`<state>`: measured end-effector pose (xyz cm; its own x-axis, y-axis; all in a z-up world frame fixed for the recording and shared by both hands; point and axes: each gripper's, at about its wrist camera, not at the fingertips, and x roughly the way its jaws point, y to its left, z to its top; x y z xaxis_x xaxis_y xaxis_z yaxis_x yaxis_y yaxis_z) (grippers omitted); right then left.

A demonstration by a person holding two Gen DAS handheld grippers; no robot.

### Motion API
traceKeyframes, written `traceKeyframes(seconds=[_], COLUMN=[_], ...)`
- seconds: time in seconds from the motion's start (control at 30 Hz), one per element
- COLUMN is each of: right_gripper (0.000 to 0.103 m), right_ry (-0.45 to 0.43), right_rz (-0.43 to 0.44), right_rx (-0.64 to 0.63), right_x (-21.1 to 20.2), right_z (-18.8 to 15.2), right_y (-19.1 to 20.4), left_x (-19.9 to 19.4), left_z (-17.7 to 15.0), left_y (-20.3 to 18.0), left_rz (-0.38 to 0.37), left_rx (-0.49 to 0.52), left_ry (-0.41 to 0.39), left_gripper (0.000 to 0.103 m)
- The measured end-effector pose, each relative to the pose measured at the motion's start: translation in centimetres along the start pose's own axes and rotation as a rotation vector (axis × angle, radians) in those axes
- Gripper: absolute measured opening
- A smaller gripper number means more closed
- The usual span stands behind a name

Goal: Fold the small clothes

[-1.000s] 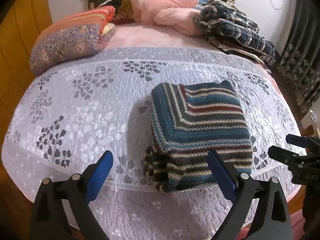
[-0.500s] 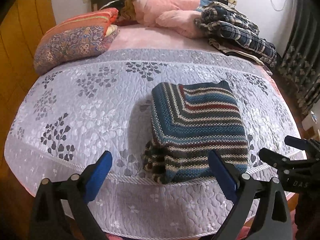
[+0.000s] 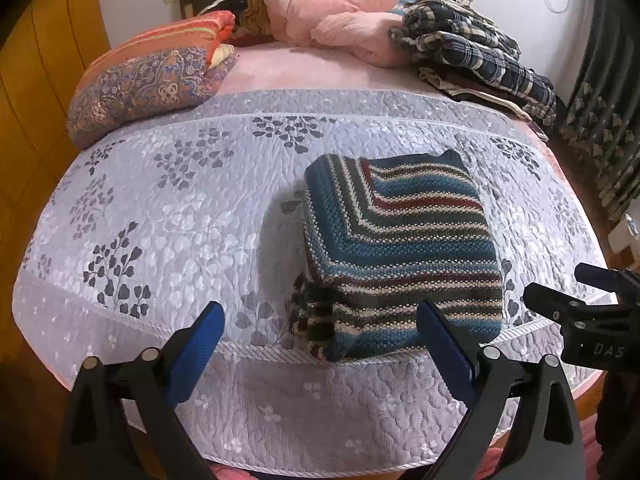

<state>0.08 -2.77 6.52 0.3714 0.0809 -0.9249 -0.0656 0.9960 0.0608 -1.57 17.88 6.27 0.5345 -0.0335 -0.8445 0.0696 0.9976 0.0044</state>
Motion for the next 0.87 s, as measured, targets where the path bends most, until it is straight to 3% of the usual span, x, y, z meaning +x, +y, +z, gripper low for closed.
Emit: traceKeyframes(seconds=[0.87], right_gripper=[0.1], right_ry=[0.023], right_rz=[-0.03], right_rx=[0.007], right_x=[0.75], right_z=[-0.15], right_y=[-0.2], left_x=[0.86], left_z=[-0.33], left_y=[-0.22], left_rz=[0.017], left_rx=[0.011], left_ry=[0.023], left_gripper=[0.097])
